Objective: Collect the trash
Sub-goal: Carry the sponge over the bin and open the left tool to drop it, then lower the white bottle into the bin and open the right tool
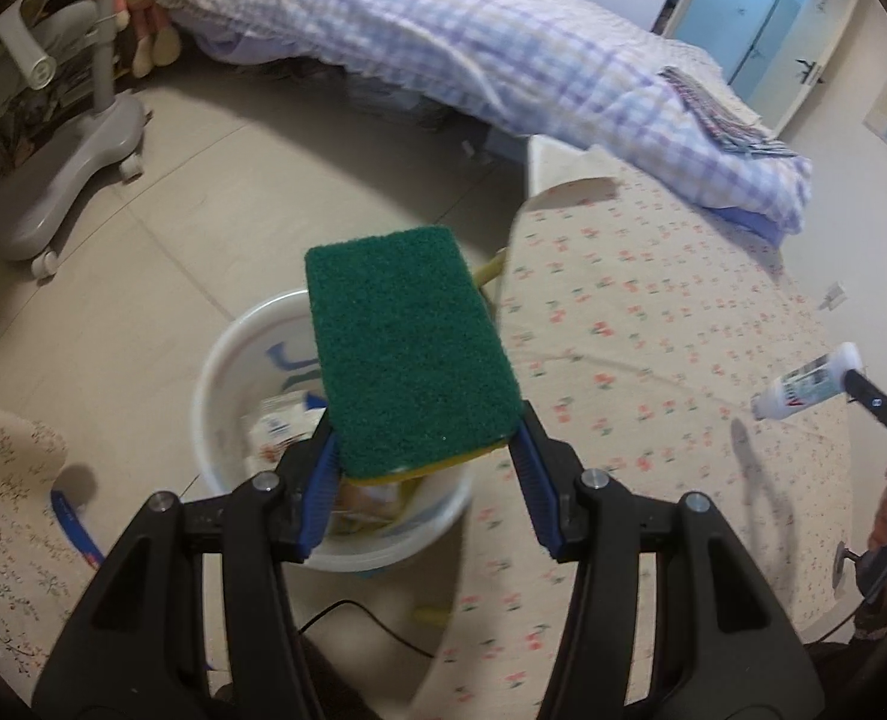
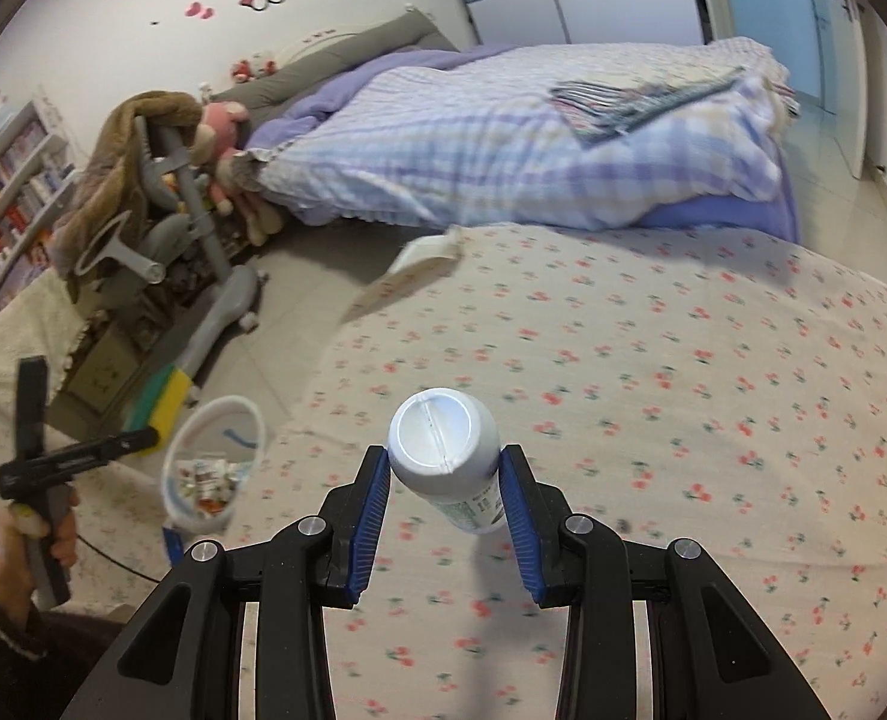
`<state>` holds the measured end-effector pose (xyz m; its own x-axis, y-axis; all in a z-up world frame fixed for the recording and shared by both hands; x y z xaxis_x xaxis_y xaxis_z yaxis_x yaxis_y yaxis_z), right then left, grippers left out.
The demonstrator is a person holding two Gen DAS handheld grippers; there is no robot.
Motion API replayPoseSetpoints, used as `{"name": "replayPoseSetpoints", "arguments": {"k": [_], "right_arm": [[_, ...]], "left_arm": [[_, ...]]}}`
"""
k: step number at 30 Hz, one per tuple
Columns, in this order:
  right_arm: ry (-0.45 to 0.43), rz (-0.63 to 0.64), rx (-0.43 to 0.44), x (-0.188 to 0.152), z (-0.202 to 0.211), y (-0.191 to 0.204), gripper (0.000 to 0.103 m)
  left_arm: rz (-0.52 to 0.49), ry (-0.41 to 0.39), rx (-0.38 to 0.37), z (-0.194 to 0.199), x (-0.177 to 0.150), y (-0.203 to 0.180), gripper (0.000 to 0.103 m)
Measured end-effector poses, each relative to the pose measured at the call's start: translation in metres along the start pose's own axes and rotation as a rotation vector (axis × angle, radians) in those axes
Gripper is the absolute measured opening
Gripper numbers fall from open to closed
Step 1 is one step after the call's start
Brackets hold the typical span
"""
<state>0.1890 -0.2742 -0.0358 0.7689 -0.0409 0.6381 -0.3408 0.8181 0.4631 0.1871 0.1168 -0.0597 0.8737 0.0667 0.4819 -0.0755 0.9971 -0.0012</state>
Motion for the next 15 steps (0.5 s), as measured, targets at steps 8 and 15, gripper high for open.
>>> {"name": "replayPoseSetpoints", "arguments": {"k": [8, 15], "right_arm": [[0.019, 0.063, 0.085, 0.01, -0.03, 0.051, 0.038], [0.052, 0.101, 0.161, 0.016, -0.067, 0.094, 0.038]], "left_arm": [[0.002, 0.054, 0.105, -0.02, -0.001, 0.023, 0.082], [0.015, 0.067, 0.158, -0.014, -0.009, 0.047, 0.088]]}}
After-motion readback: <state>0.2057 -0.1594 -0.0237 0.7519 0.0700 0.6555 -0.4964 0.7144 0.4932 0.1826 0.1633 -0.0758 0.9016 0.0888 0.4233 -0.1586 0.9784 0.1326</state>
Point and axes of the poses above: each gripper's, at about its wrist camera, not at the fingertips, and z roughly against the way its jaws point, y to its left, x to its top, the point moved 1 cm from there along -z, roughly the way its jaws point, and after that the axes turned 13 degrees about x, right-handed, at the moved point
